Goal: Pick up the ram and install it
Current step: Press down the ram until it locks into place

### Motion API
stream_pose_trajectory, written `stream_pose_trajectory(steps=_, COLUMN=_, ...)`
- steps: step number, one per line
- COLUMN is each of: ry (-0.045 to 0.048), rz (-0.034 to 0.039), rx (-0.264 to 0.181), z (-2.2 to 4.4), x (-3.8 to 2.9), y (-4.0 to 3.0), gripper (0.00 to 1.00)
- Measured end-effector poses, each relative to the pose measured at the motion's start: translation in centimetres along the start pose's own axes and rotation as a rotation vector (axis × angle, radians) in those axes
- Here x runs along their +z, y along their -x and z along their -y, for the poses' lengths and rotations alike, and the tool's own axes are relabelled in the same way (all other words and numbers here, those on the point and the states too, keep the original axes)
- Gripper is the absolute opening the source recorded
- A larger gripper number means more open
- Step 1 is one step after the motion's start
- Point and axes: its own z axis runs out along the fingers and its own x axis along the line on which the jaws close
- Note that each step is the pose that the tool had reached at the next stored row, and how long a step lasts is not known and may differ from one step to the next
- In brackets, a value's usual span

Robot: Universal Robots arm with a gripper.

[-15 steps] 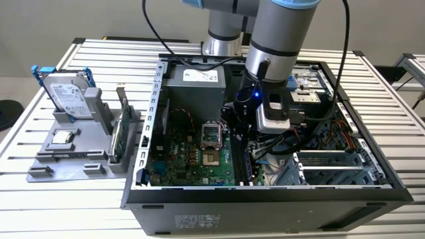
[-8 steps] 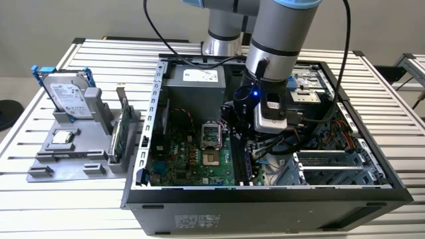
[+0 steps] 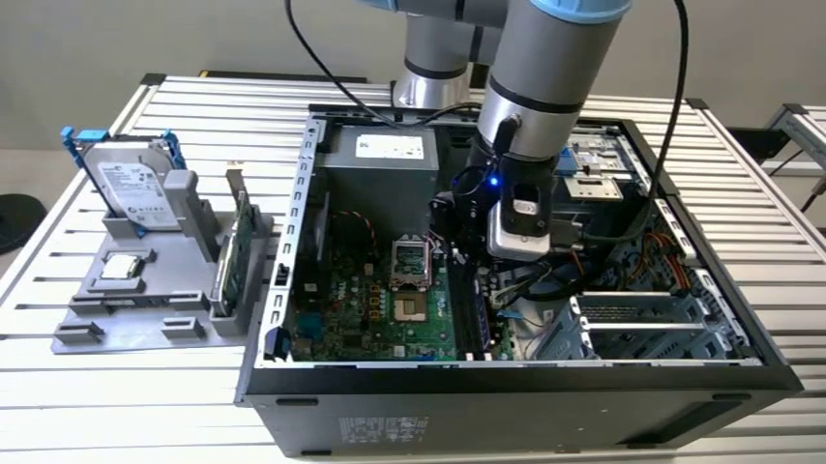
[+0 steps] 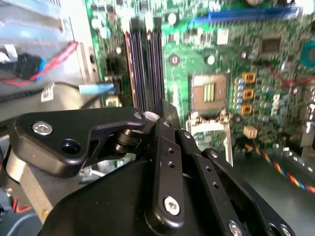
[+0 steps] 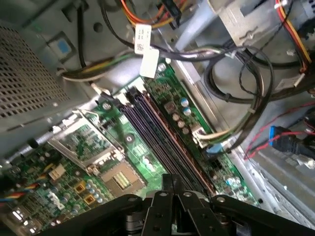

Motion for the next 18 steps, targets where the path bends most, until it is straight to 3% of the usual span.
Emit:
stream_pose_trajectory(steps=2, ry=0.0295, rz=-0.0131, rx=0.002, z=0.01, x=-0.01, y=-0.01, gripper=0.00)
stream_pose_trajectory(steps=4, ry=0.0483, rz=-0.0136, rx=0.008, z=0.00, x=0.00, y=0.00, gripper=0.00)
stream_pose_trajectory(steps=15, ry=0.0508, rz=-0.0290, rx=0.157, z=0.00, x=-0.01, y=0.00, gripper=0.00)
stream_pose_trajectory(steps=18, ry=0.0508, rz=-0.0303, rx=0.168, z=0.00, x=0.00, y=0.00, gripper=0.00)
